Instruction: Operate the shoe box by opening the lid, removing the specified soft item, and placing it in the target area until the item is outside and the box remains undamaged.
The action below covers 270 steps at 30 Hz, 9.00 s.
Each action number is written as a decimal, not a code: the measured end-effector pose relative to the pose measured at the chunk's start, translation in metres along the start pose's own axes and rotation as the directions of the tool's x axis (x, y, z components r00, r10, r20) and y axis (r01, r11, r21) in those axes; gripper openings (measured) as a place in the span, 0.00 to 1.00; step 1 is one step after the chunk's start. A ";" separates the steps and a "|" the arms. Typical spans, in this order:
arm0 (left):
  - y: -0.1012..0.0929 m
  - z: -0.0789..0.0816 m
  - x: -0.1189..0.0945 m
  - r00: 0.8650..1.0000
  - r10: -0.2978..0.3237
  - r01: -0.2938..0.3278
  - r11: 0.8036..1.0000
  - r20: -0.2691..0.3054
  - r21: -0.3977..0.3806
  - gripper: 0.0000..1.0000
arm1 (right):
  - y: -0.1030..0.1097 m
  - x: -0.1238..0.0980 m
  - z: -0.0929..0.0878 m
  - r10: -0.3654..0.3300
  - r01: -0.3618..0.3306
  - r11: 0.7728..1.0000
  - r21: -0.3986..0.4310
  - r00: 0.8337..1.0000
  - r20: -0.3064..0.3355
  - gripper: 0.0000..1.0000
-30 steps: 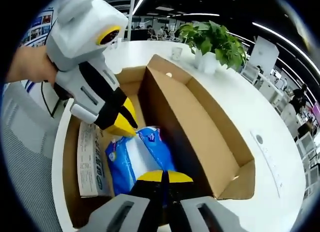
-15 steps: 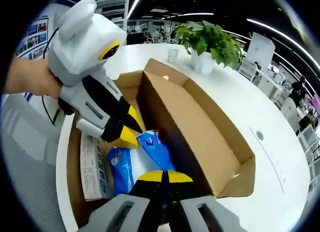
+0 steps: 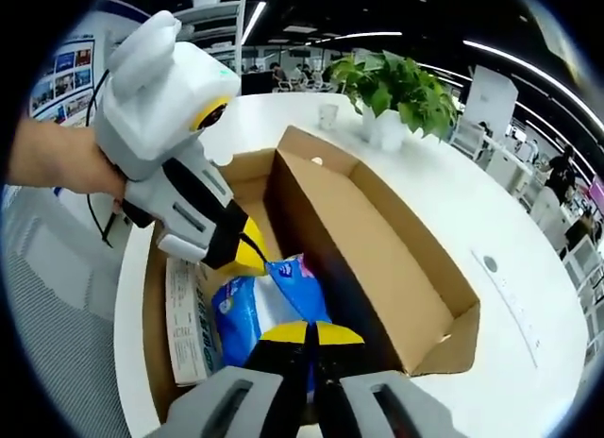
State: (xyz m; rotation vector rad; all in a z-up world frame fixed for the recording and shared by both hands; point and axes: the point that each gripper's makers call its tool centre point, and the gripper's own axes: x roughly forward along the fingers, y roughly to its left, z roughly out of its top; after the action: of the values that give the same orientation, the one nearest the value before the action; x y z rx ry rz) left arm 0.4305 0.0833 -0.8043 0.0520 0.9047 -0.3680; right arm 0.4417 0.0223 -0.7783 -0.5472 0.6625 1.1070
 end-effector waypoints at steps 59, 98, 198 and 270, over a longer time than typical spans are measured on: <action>-0.057 0.093 -0.091 0.986 -0.078 0.057 0.988 0.148 0.140 0.00 | -0.033 -0.118 0.056 -0.145 0.152 0.987 -0.047 0.981 0.128 0.00; -0.171 0.113 -0.064 0.959 -0.240 0.197 0.947 0.149 0.255 0.00 | -0.068 -0.189 -0.032 -0.305 0.299 0.951 0.082 0.950 0.069 0.00; -0.354 0.128 0.087 0.872 -0.490 0.475 0.838 -0.013 0.269 0.00 | -0.175 -0.250 -0.225 -0.478 0.500 0.838 0.217 0.866 -0.150 0.00; -0.355 0.106 0.112 0.882 -0.458 0.466 0.813 -0.111 0.349 0.05 | -0.176 -0.241 -0.270 -0.493 0.542 0.777 0.319 0.840 -0.226 0.05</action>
State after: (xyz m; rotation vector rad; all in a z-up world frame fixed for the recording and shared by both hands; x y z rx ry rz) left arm 0.4550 -0.3025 -0.7868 0.1823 0.8540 -0.9974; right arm 0.4784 -0.3784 -0.7764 -0.4357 0.7550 0.4048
